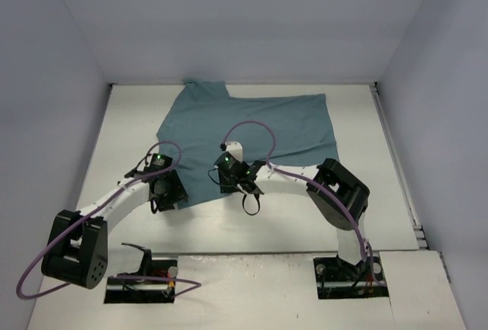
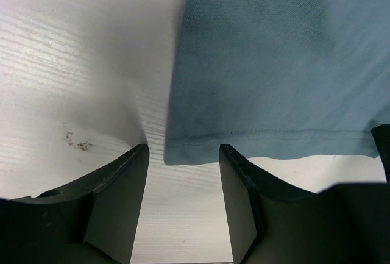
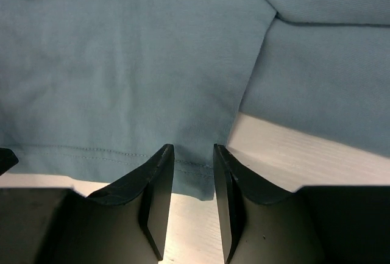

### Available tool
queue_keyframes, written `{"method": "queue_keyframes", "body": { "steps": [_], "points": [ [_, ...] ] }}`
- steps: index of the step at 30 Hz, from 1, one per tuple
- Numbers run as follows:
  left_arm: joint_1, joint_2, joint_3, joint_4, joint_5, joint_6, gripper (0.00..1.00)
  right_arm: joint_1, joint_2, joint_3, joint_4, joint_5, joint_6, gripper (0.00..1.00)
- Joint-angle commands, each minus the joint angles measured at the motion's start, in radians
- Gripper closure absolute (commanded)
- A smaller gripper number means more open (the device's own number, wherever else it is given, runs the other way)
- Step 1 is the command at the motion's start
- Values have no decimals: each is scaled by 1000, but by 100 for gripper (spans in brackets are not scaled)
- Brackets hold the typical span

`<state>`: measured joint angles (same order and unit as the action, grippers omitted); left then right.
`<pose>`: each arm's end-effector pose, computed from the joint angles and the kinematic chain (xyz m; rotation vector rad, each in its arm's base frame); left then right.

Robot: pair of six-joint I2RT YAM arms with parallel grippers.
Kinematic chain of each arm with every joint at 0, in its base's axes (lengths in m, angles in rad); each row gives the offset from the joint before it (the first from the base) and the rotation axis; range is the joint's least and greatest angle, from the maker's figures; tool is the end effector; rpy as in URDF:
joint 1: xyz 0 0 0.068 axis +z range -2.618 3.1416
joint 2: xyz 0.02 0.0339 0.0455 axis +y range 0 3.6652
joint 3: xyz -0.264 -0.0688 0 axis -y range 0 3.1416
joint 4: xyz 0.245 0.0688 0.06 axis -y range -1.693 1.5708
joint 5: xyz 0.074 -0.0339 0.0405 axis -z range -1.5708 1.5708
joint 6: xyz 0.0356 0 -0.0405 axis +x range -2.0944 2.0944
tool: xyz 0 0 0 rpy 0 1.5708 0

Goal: Fold and stack the t-shirts

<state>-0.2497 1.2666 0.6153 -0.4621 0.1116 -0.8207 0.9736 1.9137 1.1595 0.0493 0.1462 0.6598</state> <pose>0.2126 -0.0583 0.1664 -0.7449 2.6657 -0.4615 0.2357 0.3374 0.1673 -0.2902 2.3458 0.6774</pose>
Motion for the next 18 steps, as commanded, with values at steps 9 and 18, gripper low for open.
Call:
{"method": "queue_keyframes", "body": {
  "steps": [9, 18],
  "points": [
    [-2, 53, -6, 57, -7, -2, 53, 37, -72, -8, -99, 167, 60, 69],
    [-5, 66, -33, 62, 8, -6, 54, 43, -88, -26, -131, 191, 72, 70]
  ]
}}
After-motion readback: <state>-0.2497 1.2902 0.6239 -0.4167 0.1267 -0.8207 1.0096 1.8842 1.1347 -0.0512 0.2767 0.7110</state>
